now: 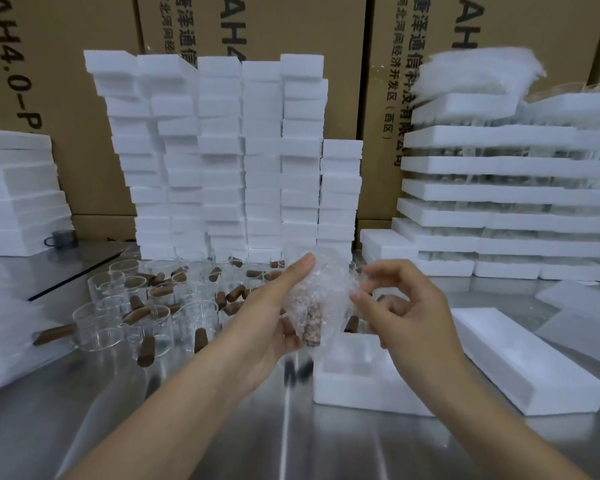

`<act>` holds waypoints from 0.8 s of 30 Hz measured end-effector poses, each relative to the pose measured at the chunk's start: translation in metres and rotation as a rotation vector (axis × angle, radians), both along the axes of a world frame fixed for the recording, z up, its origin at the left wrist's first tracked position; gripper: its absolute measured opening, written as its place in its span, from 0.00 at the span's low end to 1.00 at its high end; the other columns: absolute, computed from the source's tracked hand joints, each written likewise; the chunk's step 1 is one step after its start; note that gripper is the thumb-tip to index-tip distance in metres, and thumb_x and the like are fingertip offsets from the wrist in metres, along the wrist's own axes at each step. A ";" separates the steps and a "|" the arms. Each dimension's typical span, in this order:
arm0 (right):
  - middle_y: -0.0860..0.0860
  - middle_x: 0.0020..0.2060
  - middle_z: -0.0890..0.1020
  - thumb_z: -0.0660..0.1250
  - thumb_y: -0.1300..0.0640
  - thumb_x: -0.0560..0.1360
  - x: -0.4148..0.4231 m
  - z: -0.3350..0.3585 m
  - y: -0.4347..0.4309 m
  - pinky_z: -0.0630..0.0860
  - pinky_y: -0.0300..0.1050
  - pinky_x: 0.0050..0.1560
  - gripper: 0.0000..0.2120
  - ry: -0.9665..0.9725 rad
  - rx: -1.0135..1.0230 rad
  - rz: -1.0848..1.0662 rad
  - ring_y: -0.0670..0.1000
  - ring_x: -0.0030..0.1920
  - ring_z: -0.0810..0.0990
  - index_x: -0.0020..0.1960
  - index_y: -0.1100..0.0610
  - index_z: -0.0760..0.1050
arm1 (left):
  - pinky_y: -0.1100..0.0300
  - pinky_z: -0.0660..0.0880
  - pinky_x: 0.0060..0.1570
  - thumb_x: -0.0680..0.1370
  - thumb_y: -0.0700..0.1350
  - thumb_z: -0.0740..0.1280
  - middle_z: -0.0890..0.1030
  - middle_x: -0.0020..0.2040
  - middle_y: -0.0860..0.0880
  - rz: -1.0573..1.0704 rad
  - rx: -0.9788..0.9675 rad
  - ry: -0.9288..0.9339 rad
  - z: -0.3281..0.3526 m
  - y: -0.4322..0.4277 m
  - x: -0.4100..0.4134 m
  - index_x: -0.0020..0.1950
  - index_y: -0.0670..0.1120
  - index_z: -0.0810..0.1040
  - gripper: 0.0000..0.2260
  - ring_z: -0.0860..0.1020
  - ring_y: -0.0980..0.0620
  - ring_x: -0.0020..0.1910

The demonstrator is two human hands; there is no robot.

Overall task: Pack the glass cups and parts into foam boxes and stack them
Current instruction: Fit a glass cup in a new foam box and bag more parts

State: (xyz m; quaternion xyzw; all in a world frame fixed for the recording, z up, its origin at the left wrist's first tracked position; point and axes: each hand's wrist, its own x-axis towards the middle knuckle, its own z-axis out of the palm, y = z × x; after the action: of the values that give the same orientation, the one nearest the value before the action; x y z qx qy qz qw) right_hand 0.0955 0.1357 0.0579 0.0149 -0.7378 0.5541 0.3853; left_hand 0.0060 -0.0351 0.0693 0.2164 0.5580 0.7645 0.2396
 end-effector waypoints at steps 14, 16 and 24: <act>0.39 0.55 0.83 0.70 0.48 0.75 -0.002 -0.004 0.001 0.74 0.37 0.33 0.14 -0.175 0.117 0.122 0.48 0.34 0.80 0.60 0.40 0.80 | 0.57 0.73 0.46 0.73 0.65 0.77 0.88 0.49 0.51 0.068 -0.069 0.117 -0.012 0.011 0.003 0.64 0.48 0.86 0.27 0.82 0.56 0.40; 0.36 0.55 0.82 0.72 0.39 0.72 -0.006 -0.008 0.004 0.78 0.39 0.37 0.18 -0.222 0.096 0.088 0.45 0.41 0.84 0.61 0.37 0.77 | 0.59 0.71 0.43 0.74 0.62 0.78 0.87 0.50 0.49 0.081 -0.004 0.055 -0.014 0.012 0.002 0.67 0.45 0.85 0.28 0.78 0.53 0.41; 0.50 0.47 0.89 0.77 0.52 0.77 -0.015 -0.012 0.031 0.81 0.50 0.52 0.17 -0.304 -0.015 0.090 0.50 0.50 0.88 0.65 0.46 0.81 | 0.55 0.79 0.57 0.70 0.58 0.79 0.88 0.60 0.51 0.135 -0.059 0.212 -0.024 0.014 0.001 0.69 0.51 0.82 0.28 0.87 0.49 0.59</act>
State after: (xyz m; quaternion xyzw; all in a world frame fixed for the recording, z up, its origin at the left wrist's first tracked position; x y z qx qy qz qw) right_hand 0.0808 0.1666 0.0458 -0.0391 -0.7820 0.5721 0.2441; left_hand 0.0074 -0.0209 0.0451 0.2506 0.6159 0.7349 0.1335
